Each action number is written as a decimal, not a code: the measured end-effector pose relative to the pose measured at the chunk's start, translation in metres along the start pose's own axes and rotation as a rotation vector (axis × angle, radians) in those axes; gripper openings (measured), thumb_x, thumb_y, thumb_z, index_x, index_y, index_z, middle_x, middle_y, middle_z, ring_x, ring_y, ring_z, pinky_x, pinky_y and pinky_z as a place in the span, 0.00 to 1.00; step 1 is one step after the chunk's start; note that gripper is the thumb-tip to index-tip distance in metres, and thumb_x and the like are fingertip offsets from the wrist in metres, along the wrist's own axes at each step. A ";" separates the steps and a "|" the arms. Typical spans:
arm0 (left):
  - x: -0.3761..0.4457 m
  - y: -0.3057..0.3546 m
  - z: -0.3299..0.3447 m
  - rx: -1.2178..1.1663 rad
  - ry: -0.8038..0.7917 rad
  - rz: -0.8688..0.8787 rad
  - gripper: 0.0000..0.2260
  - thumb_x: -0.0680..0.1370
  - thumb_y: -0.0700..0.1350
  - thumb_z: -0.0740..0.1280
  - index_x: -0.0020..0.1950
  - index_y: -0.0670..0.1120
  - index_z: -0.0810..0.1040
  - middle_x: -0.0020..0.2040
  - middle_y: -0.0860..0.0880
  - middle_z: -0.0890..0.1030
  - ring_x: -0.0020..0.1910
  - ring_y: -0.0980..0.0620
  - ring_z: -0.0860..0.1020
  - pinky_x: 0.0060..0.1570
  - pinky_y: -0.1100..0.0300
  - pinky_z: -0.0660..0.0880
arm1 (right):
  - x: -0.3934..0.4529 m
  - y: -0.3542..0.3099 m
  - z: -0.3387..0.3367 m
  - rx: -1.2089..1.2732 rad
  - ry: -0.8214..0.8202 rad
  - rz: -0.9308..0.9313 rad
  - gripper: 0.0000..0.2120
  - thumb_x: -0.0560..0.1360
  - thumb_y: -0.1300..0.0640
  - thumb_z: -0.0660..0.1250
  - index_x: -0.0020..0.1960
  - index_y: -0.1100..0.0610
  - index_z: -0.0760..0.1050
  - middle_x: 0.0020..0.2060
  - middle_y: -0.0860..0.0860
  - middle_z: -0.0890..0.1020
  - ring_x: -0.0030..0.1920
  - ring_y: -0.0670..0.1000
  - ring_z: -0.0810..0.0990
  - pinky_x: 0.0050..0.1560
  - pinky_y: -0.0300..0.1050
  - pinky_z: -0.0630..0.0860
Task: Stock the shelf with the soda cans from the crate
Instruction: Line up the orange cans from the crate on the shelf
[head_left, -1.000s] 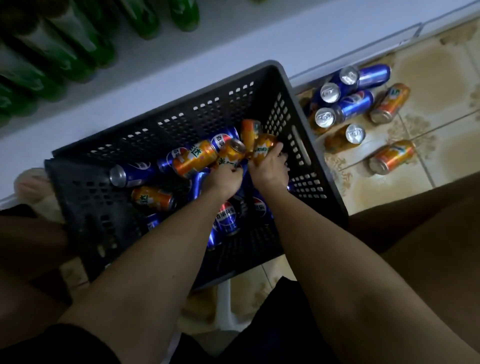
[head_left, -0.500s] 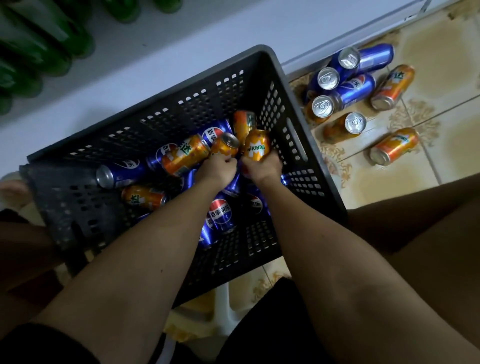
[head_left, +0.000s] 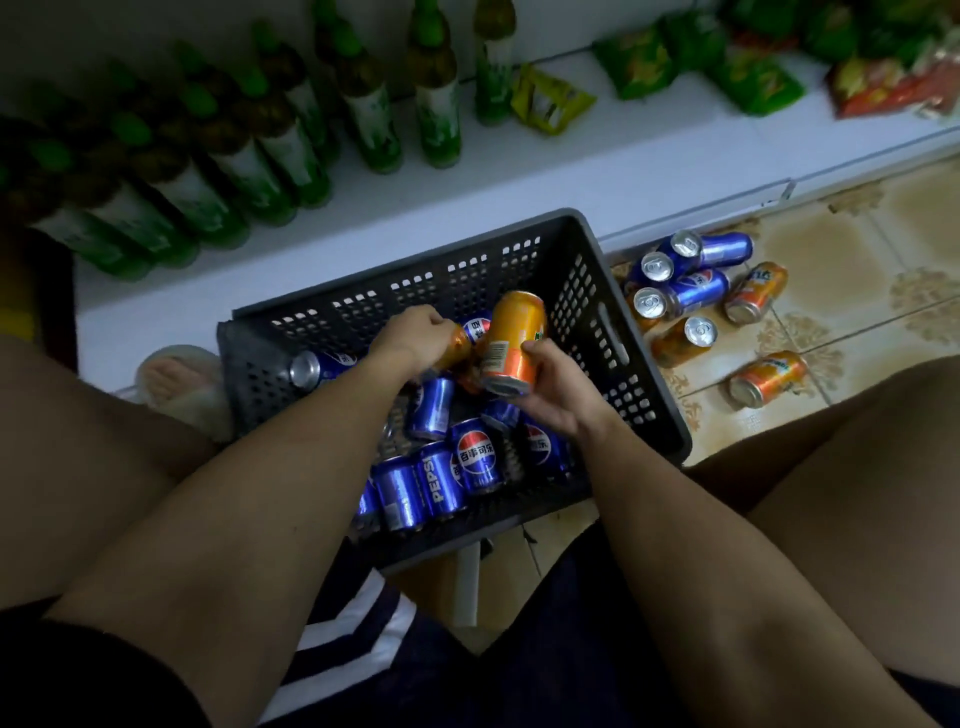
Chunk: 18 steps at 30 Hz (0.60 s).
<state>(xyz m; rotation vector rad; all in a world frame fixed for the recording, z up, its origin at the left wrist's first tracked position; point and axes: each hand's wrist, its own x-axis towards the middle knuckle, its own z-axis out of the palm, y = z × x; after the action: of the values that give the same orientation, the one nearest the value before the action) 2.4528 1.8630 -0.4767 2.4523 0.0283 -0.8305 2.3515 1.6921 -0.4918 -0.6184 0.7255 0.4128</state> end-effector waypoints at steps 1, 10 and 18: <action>-0.006 -0.001 -0.009 -0.001 0.017 0.015 0.11 0.79 0.53 0.60 0.54 0.52 0.79 0.51 0.49 0.81 0.48 0.48 0.78 0.48 0.55 0.72 | -0.007 -0.003 0.013 0.000 -0.060 -0.015 0.31 0.72 0.59 0.67 0.72 0.63 0.62 0.62 0.64 0.77 0.58 0.63 0.80 0.59 0.61 0.78; -0.058 -0.016 -0.112 -0.048 0.273 0.134 0.08 0.79 0.53 0.61 0.52 0.52 0.77 0.52 0.47 0.80 0.48 0.45 0.77 0.44 0.56 0.71 | -0.061 -0.013 0.141 -0.189 -0.278 -0.040 0.25 0.70 0.45 0.67 0.59 0.61 0.75 0.46 0.58 0.83 0.47 0.54 0.81 0.51 0.53 0.80; -0.103 -0.030 -0.193 0.057 0.502 0.229 0.11 0.79 0.54 0.61 0.57 0.53 0.78 0.54 0.50 0.82 0.51 0.46 0.79 0.52 0.49 0.77 | -0.082 -0.009 0.217 -0.326 -0.370 -0.169 0.34 0.69 0.49 0.68 0.71 0.63 0.68 0.50 0.59 0.83 0.48 0.56 0.82 0.51 0.53 0.79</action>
<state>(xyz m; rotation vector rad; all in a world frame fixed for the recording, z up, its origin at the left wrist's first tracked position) 2.4716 2.0008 -0.3051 2.5934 -0.0924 -0.1093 2.4059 1.8149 -0.3018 -0.8744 0.2499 0.4769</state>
